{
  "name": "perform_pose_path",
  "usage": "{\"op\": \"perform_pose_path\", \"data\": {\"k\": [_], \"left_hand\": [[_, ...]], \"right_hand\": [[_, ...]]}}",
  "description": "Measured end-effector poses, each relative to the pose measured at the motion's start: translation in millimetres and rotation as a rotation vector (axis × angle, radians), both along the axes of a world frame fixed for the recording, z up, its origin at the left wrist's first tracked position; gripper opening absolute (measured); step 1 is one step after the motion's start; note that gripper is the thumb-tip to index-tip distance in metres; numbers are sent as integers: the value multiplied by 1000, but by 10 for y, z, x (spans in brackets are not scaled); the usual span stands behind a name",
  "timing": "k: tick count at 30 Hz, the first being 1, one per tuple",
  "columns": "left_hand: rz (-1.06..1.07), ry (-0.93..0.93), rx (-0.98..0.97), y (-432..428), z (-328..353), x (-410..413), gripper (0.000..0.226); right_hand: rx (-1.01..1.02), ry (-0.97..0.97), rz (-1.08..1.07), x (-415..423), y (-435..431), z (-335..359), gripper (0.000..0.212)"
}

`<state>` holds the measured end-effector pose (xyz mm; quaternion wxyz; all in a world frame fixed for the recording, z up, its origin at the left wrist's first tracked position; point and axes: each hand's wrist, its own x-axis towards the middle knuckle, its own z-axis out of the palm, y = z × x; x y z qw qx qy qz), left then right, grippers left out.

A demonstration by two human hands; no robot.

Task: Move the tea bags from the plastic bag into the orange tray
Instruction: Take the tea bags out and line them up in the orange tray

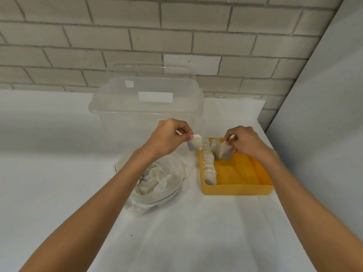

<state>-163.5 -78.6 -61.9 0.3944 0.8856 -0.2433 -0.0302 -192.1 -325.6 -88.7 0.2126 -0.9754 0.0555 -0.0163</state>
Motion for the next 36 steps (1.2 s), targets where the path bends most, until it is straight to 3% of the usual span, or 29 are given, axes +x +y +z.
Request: {"op": "perform_pose_path", "data": {"k": [8, 13, 19, 29, 36], "left_hand": [[-20, 6, 13, -123, -46, -32, 6], [-13, 9, 29, -147, -88, -24, 7], [-36, 26, 50, -221, -159, -12, 5], [-165, 25, 38, -842, -165, 86, 7], [-211, 105, 231, -1129, -521, 195, 10]], "right_hand": [[43, 41, -17, 212, 66, -440, 21], [106, 14, -62, 276, 45, -587, 15], [200, -24, -70, 259, -23, -620, 10], [263, -105, -136, 137, -277, -502, 21], [322, -82, -174, 32, -342, -513, 21]]}}
